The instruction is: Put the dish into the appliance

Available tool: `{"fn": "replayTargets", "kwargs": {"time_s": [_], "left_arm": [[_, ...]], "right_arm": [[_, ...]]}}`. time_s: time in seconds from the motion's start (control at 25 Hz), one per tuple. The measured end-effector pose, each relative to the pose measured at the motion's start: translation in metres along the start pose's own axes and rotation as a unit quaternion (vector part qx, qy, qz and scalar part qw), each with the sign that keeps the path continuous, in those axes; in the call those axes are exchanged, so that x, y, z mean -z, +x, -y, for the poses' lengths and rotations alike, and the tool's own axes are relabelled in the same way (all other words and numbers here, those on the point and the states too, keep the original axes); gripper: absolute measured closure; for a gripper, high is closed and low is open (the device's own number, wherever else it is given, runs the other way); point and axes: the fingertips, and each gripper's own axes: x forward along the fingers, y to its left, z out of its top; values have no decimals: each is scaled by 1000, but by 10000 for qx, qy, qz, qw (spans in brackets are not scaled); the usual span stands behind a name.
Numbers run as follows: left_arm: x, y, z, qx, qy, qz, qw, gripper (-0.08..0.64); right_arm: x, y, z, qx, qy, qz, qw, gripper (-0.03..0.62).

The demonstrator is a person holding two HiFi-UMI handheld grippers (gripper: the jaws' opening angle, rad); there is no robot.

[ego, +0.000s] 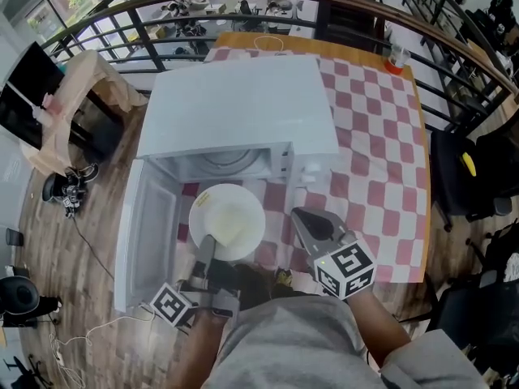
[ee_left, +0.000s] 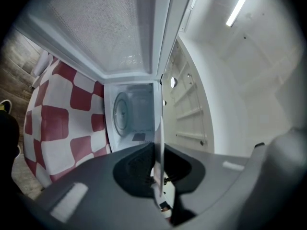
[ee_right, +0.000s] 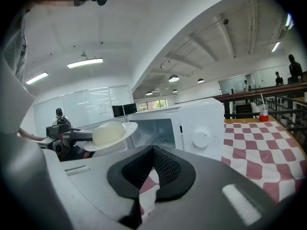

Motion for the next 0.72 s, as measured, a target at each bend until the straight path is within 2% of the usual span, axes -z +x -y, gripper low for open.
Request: {"fn": "replayTargets", "kwargs": {"time_s": [0.72], "left_arm": [[-16, 27, -13, 1, -55, -126, 9999, 524]], "right_arm": [[5, 13, 21, 234, -58, -184, 9995, 595]]}}
